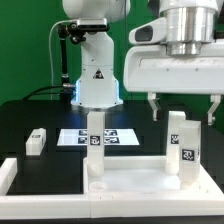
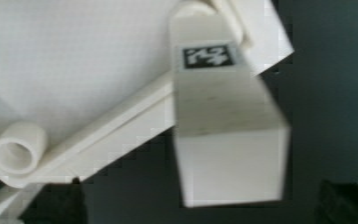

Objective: Assemble desk

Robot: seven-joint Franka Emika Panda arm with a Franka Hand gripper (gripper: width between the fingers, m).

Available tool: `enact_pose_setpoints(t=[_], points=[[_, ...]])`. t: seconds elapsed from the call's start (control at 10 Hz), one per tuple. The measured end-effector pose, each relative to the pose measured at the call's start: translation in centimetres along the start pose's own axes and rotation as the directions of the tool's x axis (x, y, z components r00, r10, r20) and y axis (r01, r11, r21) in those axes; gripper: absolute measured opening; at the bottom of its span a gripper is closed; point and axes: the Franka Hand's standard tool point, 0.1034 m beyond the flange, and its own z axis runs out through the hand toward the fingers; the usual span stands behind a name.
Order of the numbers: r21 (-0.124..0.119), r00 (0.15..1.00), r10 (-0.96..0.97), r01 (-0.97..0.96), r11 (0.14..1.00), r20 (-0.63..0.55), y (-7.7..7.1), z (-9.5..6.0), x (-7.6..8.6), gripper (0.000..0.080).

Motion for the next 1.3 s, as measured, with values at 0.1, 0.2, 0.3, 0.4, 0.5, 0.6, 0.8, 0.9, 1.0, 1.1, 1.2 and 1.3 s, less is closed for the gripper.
enact_pose_setpoints(t=[0.1, 0.2, 0.3, 0.4, 0.5, 0.6, 0.8, 0.9, 1.0, 1.1, 1.2, 1.3], points=[[-0.001, 1.000, -0.005, 0.005, 1.000, 0.003, -0.32, 0.41, -0.12, 0.0649], [-0.001, 1.000, -0.004, 0.004, 1.000, 0.003, -0.48, 0.55, -0.19, 0.0649], [-0.004, 1.000, 0.001, -0.001, 1.000, 0.005, -0.53, 0.78, -0.38, 0.0649], [-0.005, 1.000, 0.004, -0.004, 1.000, 0.009, -0.70, 1.02, -0.70, 0.0649], [-0.006, 1.000, 0.004, -0.004, 1.000, 0.012, -0.79, 1.18, -0.91, 0.0649], [-0.006, 1.000, 0.006, -0.006, 1.000, 0.011, -0.69, 1.18, -0.84, 0.0649], [-0.008, 0.999, 0.048, -0.048, 0.999, 0.011, -0.64, 1.22, -0.84, 0.0385], [-0.008, 0.999, 0.047, -0.047, 0.999, 0.011, -0.60, 1.22, -0.80, 0.0287], [-0.009, 0.994, 0.110, -0.110, 0.994, 0.011, -0.58, 1.24, -0.81, 0.0287], [-0.010, 0.980, 0.200, -0.200, 0.980, 0.010, -0.55, 1.25, -0.80, 0.0288], [-0.012, 0.967, 0.255, -0.255, 0.967, 0.009, -0.48, 1.26, -0.77, 0.0288], [-0.015, 0.933, 0.359, -0.359, 0.933, 0.008, -0.49, 1.32, -0.94, 0.0288]])
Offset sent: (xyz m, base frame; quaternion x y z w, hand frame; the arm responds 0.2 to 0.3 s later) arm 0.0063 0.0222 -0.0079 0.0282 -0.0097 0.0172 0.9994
